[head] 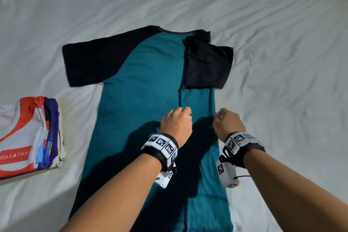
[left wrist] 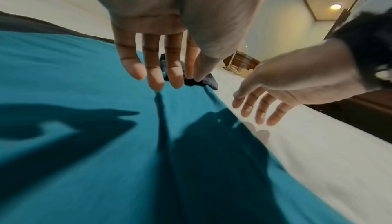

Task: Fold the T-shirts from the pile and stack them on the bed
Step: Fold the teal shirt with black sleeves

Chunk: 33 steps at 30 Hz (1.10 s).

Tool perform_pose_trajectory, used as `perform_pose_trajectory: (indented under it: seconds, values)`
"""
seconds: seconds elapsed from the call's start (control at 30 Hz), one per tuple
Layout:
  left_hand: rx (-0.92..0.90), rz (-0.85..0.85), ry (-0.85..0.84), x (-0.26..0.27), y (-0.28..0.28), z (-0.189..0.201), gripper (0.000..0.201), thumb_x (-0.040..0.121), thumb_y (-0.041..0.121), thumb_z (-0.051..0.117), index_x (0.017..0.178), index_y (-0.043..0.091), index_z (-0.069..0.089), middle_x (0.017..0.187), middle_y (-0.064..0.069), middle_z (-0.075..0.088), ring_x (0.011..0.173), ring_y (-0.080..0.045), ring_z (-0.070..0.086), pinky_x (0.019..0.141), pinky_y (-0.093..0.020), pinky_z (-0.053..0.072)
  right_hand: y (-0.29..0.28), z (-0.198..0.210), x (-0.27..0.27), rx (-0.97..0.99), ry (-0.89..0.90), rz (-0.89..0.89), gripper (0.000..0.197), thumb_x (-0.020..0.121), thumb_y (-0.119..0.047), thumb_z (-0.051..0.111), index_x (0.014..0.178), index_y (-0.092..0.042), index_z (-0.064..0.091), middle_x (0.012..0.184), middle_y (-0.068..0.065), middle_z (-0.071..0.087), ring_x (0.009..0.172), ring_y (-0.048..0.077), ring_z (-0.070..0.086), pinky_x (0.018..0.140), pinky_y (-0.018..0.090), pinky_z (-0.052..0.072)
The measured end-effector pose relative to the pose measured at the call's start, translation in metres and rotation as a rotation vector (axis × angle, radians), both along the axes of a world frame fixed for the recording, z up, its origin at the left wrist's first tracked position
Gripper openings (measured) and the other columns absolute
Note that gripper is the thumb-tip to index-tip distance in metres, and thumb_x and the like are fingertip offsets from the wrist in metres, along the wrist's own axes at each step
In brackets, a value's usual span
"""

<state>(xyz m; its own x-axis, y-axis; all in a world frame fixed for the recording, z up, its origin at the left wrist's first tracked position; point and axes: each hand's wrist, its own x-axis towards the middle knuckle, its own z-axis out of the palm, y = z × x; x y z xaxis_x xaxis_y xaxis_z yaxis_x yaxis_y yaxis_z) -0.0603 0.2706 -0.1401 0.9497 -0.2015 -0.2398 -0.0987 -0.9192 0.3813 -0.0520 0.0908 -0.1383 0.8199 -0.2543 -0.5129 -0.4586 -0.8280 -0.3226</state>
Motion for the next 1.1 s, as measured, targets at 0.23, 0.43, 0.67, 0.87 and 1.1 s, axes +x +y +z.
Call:
perform_pose_trajectory:
  seconds: [0.23, 0.43, 0.67, 0.87, 1.1]
  values:
    - [-0.088, -0.035, -0.049, 0.075, -0.059, -0.003, 0.017, 0.100, 0.020, 0.053, 0.116, 0.019, 0.060, 0.094, -0.010, 0.072, 0.087, -0.040, 0.067, 0.068, -0.044, 0.050, -0.044, -0.019, 0.112, 0.107, -0.204, -0.170, 0.030, 0.097, -0.027, 0.055, 0.120, -0.010, 0.063, 0.125, 0.015, 0.063, 0.110, 0.033, 0.059, 0.090, 0.038, 0.048]
    - [-0.040, -0.110, -0.046, 0.114, -0.096, -0.020, 0.037, 0.092, 0.024, 0.068, 0.126, 0.024, 0.054, 0.090, -0.009, 0.072, 0.084, -0.039, 0.070, 0.061, -0.038, 0.040, -0.065, -0.026, 0.187, 0.187, -0.268, -0.264, 0.047, 0.100, -0.034, 0.058, 0.139, -0.009, 0.051, 0.132, 0.012, 0.063, 0.123, 0.030, 0.057, 0.100, 0.034, 0.042]
    - [-0.104, -0.055, -0.007, 0.135, -0.107, -0.030, 0.019, 0.101, 0.026, 0.050, 0.115, 0.022, 0.063, 0.095, -0.014, 0.071, 0.090, -0.041, 0.068, 0.068, -0.038, 0.043, -0.065, -0.039, 0.237, 0.193, -0.271, -0.306, 0.055, 0.096, -0.034, 0.065, 0.143, -0.011, 0.048, 0.131, 0.010, 0.064, 0.125, 0.029, 0.057, 0.102, 0.034, 0.042]
    - [-0.485, 0.240, -0.149, 0.128, -0.067, -0.019, 0.017, 0.096, 0.023, 0.054, 0.107, 0.030, 0.065, 0.078, -0.008, 0.072, 0.073, -0.039, 0.065, 0.064, -0.044, 0.053, -0.051, -0.028, 0.233, 0.374, -0.346, -0.488, 0.035, 0.085, -0.026, 0.064, 0.117, -0.013, 0.069, 0.107, 0.009, 0.073, 0.102, 0.029, 0.069, 0.092, 0.036, 0.054]
    - [-1.113, 0.785, 0.098, 0.112, 0.006, 0.010, 0.016, 0.093, 0.025, 0.065, 0.091, 0.012, 0.074, 0.080, 0.005, 0.074, 0.069, -0.032, 0.075, 0.053, -0.036, 0.056, 0.002, -0.006, 0.168, 0.736, -0.509, -0.808, 0.024, 0.070, -0.012, 0.063, 0.092, -0.020, 0.057, 0.086, 0.006, 0.064, 0.065, 0.019, 0.063, 0.067, 0.035, 0.057]
